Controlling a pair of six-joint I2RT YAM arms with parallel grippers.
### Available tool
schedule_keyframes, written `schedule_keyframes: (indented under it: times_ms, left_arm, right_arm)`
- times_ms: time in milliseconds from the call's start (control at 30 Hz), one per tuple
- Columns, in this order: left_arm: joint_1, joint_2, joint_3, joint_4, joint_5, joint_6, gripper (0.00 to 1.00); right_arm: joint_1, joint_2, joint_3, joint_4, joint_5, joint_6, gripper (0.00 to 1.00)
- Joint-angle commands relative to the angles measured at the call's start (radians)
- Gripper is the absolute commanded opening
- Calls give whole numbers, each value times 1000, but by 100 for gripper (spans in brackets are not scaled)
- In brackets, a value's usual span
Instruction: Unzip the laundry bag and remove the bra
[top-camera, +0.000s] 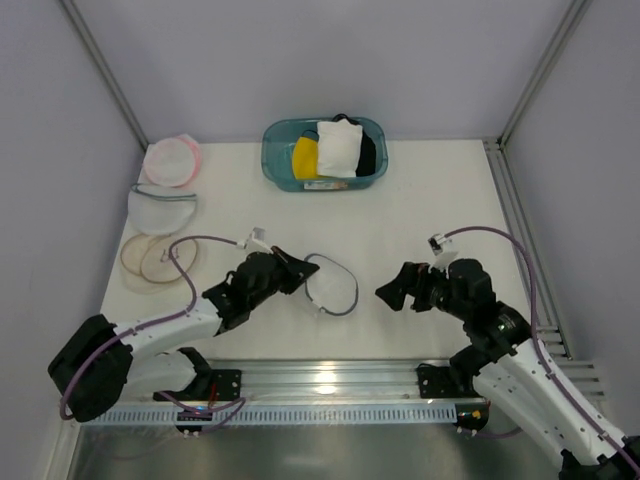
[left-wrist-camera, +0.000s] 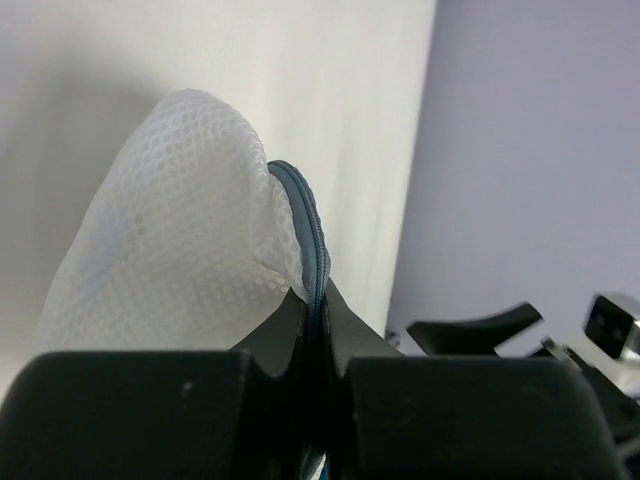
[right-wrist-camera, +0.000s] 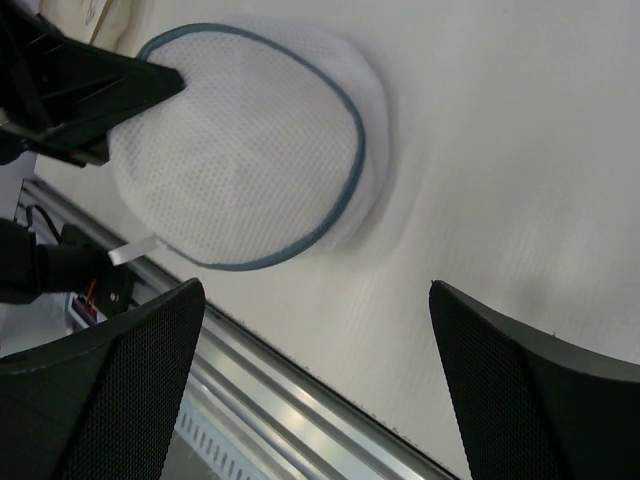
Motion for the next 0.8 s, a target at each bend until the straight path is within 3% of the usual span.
schedule_keyframes:
  times_ms: [0,267,533,767]
  left_arm:
    - [-58,18,-30,-84,-261,-87,0]
    - [-190,65,2,-136,-548,-312,0]
    - [-214,99,-42,-26,-554,-461,0]
    - [-215,68,-99,51,-560,-481,0]
  right_arm:
    - [107,36,32,81,-10,-18,96]
    - [327,143,16,234,63,26,90]
    - [404,261,-72,466,-2,107,68]
    - [405,263,-156,595,-55,158,63]
